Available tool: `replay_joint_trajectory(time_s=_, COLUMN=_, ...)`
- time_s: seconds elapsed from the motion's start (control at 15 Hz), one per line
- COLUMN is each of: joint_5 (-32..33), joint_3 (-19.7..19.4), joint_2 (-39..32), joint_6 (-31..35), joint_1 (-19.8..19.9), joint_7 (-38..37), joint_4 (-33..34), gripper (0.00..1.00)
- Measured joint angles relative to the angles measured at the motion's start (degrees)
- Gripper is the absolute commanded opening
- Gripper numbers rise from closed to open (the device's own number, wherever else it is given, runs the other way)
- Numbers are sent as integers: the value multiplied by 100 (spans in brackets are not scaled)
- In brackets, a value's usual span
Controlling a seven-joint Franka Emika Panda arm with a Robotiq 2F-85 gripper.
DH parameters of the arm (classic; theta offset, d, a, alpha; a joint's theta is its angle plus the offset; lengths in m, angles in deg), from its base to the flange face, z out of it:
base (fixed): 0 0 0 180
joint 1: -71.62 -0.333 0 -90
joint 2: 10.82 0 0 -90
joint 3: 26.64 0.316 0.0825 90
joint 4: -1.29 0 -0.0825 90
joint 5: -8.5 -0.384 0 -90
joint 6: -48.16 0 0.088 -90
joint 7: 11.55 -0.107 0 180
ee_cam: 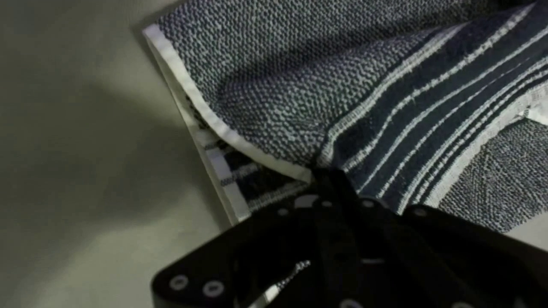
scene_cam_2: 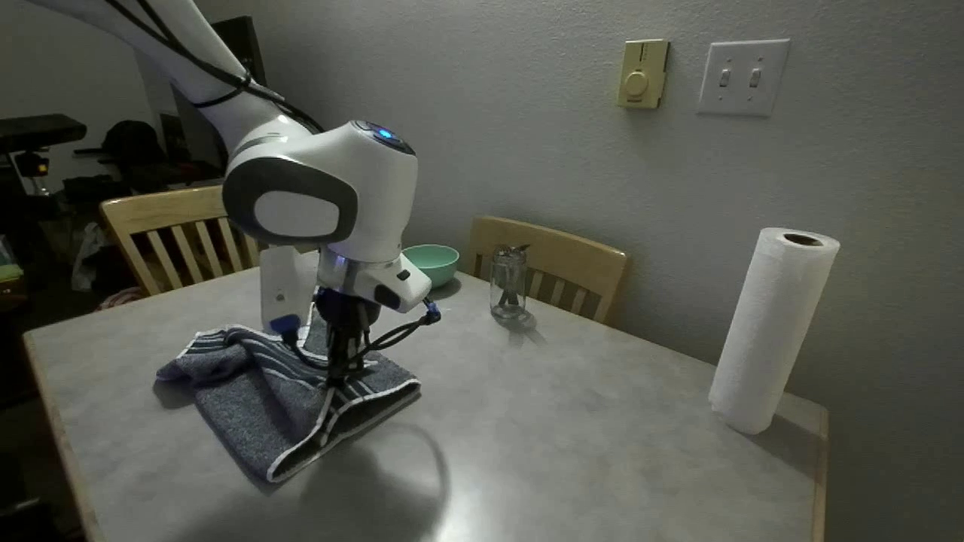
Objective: Unfold the grey towel on the table.
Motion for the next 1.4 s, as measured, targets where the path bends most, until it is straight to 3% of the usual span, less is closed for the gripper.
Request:
replay_joint_trajectory(time_s=0.33, joint_5=-39, joint_3=165, joint_2=232, joint_6=10, joint_1=-15, joint_7=-58, joint_4=-148, gripper=71)
replay_joint_trajectory(time_s=0.6, joint_5=56, joint_3=371, joint_2=712, joint_6=9, joint_1=-372, joint_7=-677, joint_4=-417, gripper=97)
replay_joint_trajectory(time_s=1.0, joint_5=780, joint_3=378, joint_2=1757, joint_6=-153, joint_1=-773, joint_7=-2280, joint_4=-890, gripper=100)
replay_joint_trajectory(time_s=1.4, joint_5=192, joint_3=379, joint_2=2326, joint_6=-500, joint_1=-773, joint_7=-2154, joint_4=-1102, gripper=100)
